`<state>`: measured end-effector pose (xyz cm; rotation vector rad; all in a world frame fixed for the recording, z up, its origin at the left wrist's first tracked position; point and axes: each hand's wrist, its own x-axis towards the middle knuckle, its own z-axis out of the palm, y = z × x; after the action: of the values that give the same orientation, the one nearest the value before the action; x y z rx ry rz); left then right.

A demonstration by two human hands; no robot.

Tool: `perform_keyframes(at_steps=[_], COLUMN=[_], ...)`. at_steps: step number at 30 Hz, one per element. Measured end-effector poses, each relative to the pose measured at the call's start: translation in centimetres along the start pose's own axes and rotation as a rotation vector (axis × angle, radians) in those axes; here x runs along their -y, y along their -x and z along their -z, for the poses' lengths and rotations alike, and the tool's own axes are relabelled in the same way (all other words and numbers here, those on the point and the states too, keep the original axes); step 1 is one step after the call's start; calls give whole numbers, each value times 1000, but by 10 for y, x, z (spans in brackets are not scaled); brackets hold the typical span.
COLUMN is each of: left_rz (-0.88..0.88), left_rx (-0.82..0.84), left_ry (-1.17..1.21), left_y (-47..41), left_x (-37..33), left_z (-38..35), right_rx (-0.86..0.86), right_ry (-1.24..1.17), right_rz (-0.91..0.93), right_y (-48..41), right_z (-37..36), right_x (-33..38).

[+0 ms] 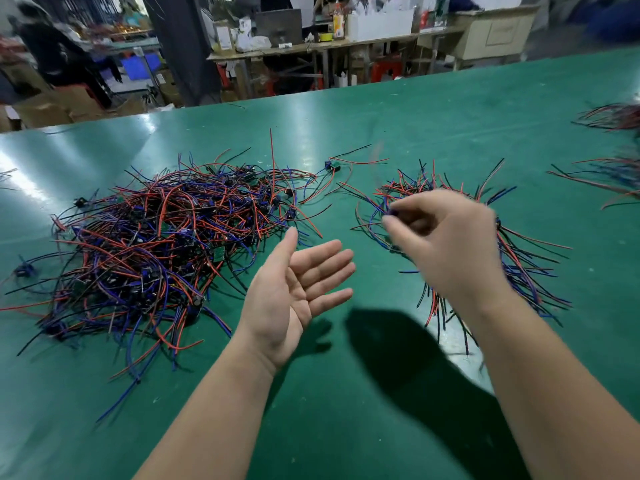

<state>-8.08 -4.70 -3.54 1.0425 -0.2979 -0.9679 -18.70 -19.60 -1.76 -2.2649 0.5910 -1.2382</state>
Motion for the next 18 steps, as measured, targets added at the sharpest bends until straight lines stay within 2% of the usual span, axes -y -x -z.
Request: perform_keyframes(at_steps=[2,4,7,8,10,14,18], left_rz=[-38,-134,-362,-369,-237,38,87], left_rx=[-141,-358,-619,-675,-753,-760,-765], left_ry=[-63,-305,-1104,-1364,-1640,-1777,-1760], left_y=[-3,-7,-11,-11,-11,-11,-15], left_x=[-1,-2,-1,0,1,2,1], left_z=[4,10,29,35,45,50,52], right_rx=[-92,-124,-59,0,133,216,269], right_ry=[149,271,431,476,559,622,670], right_rz=[-58,-190,-395,-455,-568,-657,-621], right_y=[-12,-21,-25,-24,-22,-21,-21], right_z=[15,29,43,44,44,39,31], right_x=[-16,-36,-62,-68,-77,-79,-68])
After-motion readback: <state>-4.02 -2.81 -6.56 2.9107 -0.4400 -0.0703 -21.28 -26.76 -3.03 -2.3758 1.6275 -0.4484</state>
